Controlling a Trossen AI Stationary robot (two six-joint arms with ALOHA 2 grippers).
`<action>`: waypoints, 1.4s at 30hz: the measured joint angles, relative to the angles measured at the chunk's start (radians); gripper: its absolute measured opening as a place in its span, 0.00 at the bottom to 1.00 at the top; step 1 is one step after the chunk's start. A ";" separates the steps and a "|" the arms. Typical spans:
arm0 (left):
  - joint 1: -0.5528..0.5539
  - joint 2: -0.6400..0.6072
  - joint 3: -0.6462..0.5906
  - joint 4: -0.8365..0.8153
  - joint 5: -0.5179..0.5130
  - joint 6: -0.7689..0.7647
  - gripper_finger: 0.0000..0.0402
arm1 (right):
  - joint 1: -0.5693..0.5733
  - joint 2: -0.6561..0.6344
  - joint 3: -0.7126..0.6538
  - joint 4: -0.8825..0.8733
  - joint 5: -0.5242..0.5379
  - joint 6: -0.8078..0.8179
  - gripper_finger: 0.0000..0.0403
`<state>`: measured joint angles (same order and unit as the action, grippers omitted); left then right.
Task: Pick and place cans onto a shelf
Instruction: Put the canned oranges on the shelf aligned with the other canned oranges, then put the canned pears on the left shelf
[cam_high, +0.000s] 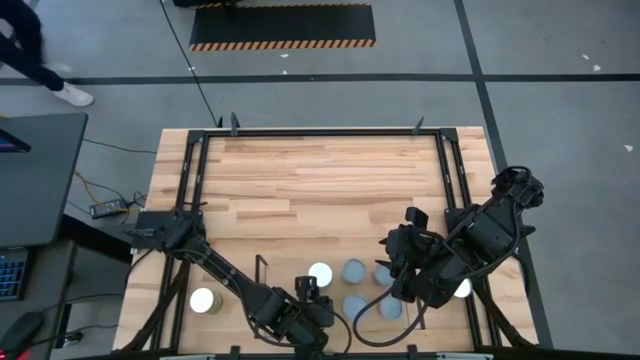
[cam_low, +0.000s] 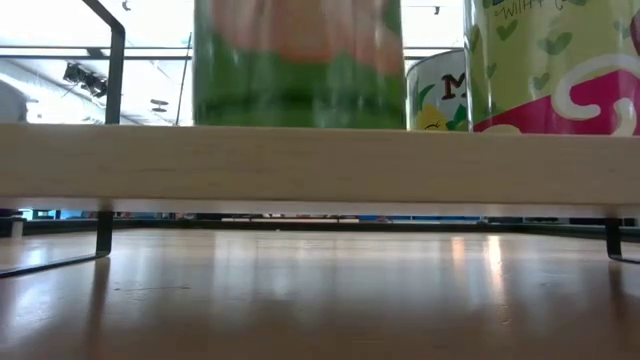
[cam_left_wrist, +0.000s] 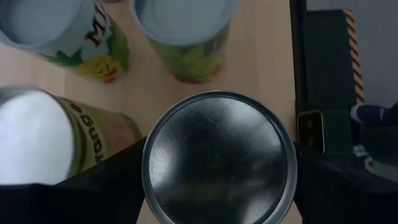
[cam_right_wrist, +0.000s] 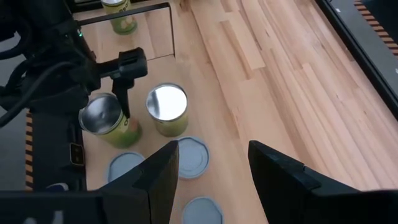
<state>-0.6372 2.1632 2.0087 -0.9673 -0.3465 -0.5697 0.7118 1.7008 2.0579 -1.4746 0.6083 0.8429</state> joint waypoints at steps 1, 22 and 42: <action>0.000 0.000 0.000 0.000 0.001 0.000 0.82 | 0.000 0.000 0.000 0.000 0.000 0.000 0.50; 0.018 0.000 0.000 0.004 -0.008 0.011 0.88 | 0.000 0.000 0.000 0.006 0.000 -0.006 0.50; 0.021 -0.005 0.090 -0.033 -0.020 0.019 0.88 | 0.000 0.000 0.000 0.008 0.000 -0.004 0.50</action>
<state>-0.6163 2.1578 2.0991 -1.0004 -0.3660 -0.5508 0.7116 1.7004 2.0583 -1.4671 0.6083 0.8387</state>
